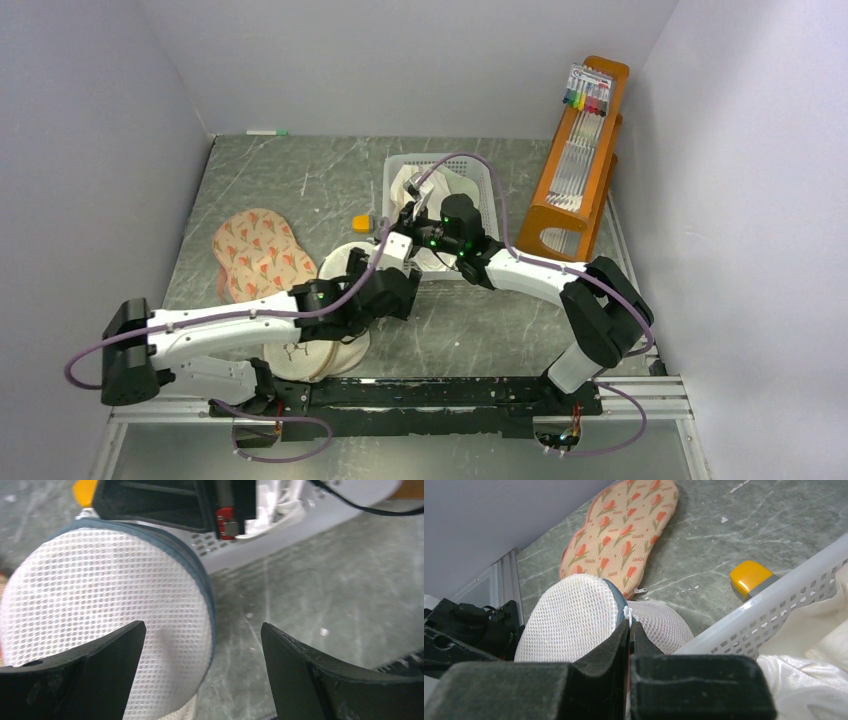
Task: Unzip the laundry bag and remove the bra
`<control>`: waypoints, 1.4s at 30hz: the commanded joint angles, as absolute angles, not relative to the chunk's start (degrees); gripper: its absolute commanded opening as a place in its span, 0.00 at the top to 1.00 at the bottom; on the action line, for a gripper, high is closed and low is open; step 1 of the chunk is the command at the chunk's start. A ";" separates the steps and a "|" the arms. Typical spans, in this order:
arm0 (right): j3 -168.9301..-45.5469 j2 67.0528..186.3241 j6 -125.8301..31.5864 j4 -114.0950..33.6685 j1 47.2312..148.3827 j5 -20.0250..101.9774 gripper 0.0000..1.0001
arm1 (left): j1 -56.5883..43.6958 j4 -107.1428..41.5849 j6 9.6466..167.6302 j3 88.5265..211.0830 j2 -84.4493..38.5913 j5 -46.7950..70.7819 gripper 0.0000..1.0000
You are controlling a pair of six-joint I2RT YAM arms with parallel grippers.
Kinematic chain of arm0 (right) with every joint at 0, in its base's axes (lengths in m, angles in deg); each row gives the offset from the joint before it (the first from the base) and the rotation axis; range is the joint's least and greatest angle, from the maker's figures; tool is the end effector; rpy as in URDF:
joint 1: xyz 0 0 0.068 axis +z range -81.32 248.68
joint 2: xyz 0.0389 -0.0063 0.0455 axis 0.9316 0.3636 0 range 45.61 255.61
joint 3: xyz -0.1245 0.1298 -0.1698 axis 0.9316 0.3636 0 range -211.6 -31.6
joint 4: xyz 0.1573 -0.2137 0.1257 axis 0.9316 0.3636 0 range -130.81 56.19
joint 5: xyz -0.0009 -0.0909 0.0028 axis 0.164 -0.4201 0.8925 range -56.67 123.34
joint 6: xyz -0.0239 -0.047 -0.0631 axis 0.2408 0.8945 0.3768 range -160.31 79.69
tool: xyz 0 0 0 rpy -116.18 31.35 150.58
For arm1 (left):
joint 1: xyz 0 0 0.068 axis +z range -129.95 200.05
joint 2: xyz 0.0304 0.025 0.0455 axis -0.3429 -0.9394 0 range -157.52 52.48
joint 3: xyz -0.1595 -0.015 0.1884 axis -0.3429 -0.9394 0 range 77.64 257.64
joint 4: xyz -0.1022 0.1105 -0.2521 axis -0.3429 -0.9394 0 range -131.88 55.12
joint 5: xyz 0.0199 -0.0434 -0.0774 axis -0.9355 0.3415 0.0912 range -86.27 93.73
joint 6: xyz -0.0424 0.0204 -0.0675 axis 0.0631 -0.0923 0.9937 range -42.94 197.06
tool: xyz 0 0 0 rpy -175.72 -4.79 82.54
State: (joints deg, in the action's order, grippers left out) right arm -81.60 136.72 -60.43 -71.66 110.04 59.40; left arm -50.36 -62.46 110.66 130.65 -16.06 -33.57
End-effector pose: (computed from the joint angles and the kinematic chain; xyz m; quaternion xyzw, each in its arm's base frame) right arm 0.2872 0.2948 0.1881 -0.2799 0.7084 0.4679 0.4482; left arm 0.1460 -0.2810 0.2282 0.1537 0.8649 -0.1166 0.4633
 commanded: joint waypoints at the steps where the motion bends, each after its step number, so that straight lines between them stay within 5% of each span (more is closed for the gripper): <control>1: -81.07 135.14 -60.22 -72.86 110.15 59.03 1.00 | -51.91 -67.67 114.75 133.58 -20.02 -49.42 0.05; 9: -81.21 134.99 -60.17 -72.74 110.18 59.08 1.00 | -52.11 -67.38 116.20 133.94 -23.01 -52.09 0.21; 14: -81.44 135.60 -60.00 -72.39 110.17 59.59 1.00 | -52.11 -67.10 114.62 131.82 -17.78 -52.31 0.51; 17: -81.85 136.06 -59.61 -72.13 110.20 60.10 1.00 | -52.11 -66.02 110.60 131.19 -13.53 -51.87 0.81; 20: -82.79 137.15 -58.61 -71.61 110.17 62.77 1.00 | -52.11 -61.88 100.71 130.51 -9.66 -49.48 0.92; 29: -86.50 141.32 -53.33 -69.77 110.08 69.25 1.00 | -52.11 -55.02 72.68 130.47 -1.91 -39.42 0.93; 42: -99.25 151.74 -46.20 -67.46 109.24 84.66 1.00 | -52.02 -51.14 56.53 130.79 5.34 -30.85 0.93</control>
